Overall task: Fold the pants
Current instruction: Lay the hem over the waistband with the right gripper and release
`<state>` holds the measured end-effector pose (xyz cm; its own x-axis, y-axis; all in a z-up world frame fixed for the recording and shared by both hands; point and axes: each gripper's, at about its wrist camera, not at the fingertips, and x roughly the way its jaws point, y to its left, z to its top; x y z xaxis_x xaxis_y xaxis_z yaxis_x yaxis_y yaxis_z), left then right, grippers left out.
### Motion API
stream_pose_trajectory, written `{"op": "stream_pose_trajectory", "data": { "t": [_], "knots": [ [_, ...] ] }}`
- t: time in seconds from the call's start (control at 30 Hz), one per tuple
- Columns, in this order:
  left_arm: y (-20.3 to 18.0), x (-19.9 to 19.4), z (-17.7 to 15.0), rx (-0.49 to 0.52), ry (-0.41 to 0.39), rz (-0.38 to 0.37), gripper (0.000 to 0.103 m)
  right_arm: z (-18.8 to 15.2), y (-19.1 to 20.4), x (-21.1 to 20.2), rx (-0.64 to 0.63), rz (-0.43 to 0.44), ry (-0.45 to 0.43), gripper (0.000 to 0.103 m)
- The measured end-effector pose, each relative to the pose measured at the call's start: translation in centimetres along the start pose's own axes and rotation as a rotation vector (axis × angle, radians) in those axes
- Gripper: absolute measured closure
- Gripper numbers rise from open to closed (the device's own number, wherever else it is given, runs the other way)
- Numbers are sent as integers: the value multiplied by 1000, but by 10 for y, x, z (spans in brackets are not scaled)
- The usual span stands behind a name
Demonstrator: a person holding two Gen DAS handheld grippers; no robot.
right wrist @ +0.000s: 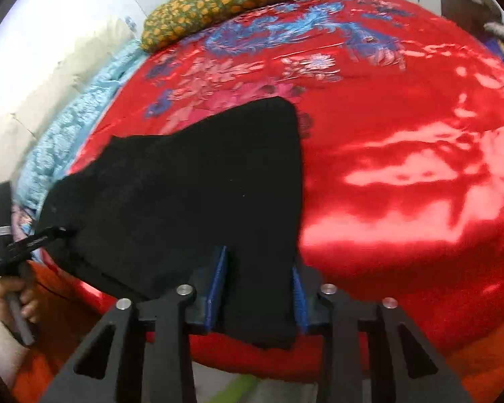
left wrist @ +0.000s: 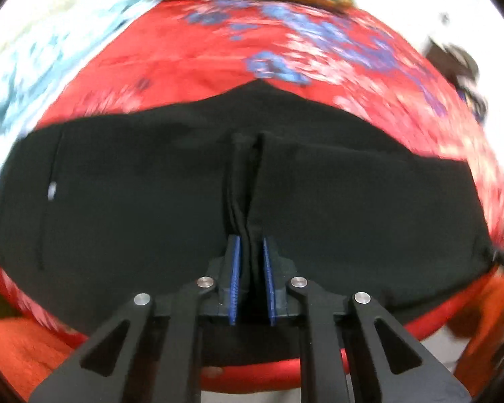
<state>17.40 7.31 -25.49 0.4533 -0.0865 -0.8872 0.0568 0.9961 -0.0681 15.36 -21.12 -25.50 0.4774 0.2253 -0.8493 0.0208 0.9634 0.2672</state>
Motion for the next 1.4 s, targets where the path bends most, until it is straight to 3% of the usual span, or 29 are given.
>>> {"op": "stream_pose_trajectory", "data": {
  "t": [0.13,0.17,0.2,0.23,0.27,0.33,0.43,0.53,0.63,0.73,0.87,0.93,1.03,1.13,1.4],
  "knots": [
    [-1,9,-1,5,17,64,55,-5,-13,1,48,-14,13,67],
    [0,8,-1,6,16,81,35,-4,-11,0,38,-21,11,61],
    [1,7,0,-1,15,110,24,-4,-8,-2,20,-47,9,55],
    [6,4,-1,-23,7,131,14,-3,-6,-4,8,-75,8,42],
    [9,0,-1,-47,-5,128,14,-2,-3,-9,-8,-115,-7,36],
    [21,-11,0,-114,-26,89,14,1,6,-25,-69,-179,-93,35],
    [35,-26,-1,-199,-86,79,13,5,31,-46,-182,-192,-214,27],
    [36,-36,-1,-214,-148,65,12,3,66,-50,-303,-156,-290,19],
    [18,-39,0,-142,-202,85,11,0,92,-29,-375,-131,-239,19],
    [-10,-30,1,-26,-199,83,9,-2,101,-4,-380,-127,-177,19],
    [-39,12,-6,120,-25,140,8,-10,104,28,-381,-152,-55,19],
    [-35,18,-8,88,-26,142,0,-15,100,35,-371,-150,-46,15],
    [-20,24,-3,6,31,69,0,-17,93,38,-355,-141,-51,7],
    [-20,25,-4,8,33,56,0,-19,94,41,-356,-158,-56,0],
    [-15,23,-9,14,-7,29,0,-20,95,42,-346,-172,-69,0]
  ]
}}
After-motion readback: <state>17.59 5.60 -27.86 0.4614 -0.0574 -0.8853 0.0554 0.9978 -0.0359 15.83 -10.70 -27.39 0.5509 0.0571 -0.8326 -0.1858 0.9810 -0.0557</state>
